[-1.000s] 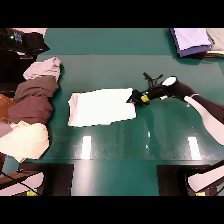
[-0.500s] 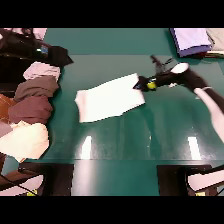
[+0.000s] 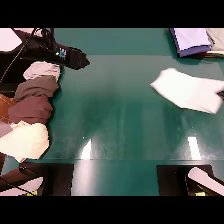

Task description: Fold the shirts.

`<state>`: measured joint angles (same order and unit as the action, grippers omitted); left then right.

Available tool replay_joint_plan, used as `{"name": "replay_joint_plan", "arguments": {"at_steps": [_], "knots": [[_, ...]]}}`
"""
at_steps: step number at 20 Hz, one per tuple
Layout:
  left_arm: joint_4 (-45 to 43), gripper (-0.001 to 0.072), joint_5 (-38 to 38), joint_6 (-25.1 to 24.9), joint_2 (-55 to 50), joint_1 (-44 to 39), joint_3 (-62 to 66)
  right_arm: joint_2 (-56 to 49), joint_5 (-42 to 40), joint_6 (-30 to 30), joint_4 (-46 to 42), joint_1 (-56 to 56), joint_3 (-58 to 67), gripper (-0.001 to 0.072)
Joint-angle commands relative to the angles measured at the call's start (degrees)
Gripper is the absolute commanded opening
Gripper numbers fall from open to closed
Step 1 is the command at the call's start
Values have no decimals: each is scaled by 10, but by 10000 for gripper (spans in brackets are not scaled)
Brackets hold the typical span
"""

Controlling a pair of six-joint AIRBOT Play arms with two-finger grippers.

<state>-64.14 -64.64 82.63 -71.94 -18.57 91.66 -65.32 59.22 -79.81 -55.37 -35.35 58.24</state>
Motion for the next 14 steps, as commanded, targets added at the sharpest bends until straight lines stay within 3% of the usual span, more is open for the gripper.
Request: {"name": "replay_joint_plan", "arguments": {"at_steps": [1, 7, 9, 10, 11, 12, 14], "knots": [[1, 21, 14, 14, 0, -3, 0, 58, -13, -3, -17, -169, -61, 12], [1, 22, 12, 14, 0, -3, 0, 86, -6, -11, -20, -234, -128, 12], [0, 22, 11, 13, 0, -3, 0, 86, 17, -1, -79, -210, -127, 22], [0, 22, 11, 13, 0, -3, 0, 86, 33, 19, -132, -194, -118, 191], [0, 22, 7, 9, 0, -3, 0, 86, 42, 21, -189, -179, -106, 491], [-1, 22, 3, 9, 0, -3, 0, 86, 54, 13, -235, -168, -87, 651], [-1, 23, -5, 9, 0, -3, 0, 87, 75, -8, -251, -154, -40, 653]]}}
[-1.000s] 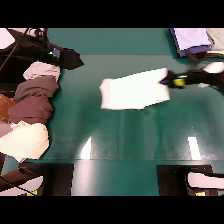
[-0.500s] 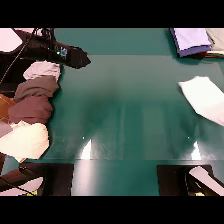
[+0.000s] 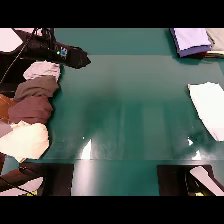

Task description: Fold the shirts.

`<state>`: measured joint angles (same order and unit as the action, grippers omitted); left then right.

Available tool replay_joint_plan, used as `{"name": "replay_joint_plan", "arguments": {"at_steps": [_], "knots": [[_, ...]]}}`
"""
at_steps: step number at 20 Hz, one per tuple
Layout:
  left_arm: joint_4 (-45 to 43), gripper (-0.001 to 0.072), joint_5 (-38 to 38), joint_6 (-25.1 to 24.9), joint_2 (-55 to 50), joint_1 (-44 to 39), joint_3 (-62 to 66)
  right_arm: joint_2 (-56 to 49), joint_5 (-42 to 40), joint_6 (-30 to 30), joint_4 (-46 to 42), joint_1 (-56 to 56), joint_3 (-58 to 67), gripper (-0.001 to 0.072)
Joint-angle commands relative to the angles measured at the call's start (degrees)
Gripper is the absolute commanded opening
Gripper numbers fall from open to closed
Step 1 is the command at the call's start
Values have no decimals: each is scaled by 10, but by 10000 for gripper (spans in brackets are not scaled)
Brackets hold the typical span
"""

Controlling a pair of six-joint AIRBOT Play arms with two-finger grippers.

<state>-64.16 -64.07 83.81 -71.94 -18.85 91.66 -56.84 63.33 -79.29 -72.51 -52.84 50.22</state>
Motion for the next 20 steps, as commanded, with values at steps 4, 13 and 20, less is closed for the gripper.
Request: {"name": "replay_joint_plan", "arguments": {"at_steps": [4, 13, 20], "knots": [[-2, 23, -12, -3, 0, 0, 0, 2, 82, -15, 37, 122, 123, 649], [-1, 23, -9, -2, 0, 0, 0, 2, 68, -14, 97, 514, 151, 95], [-1, 23, -9, -2, 0, 0, 0, 2, 68, -15, 94, 617, 151, 12]]}}
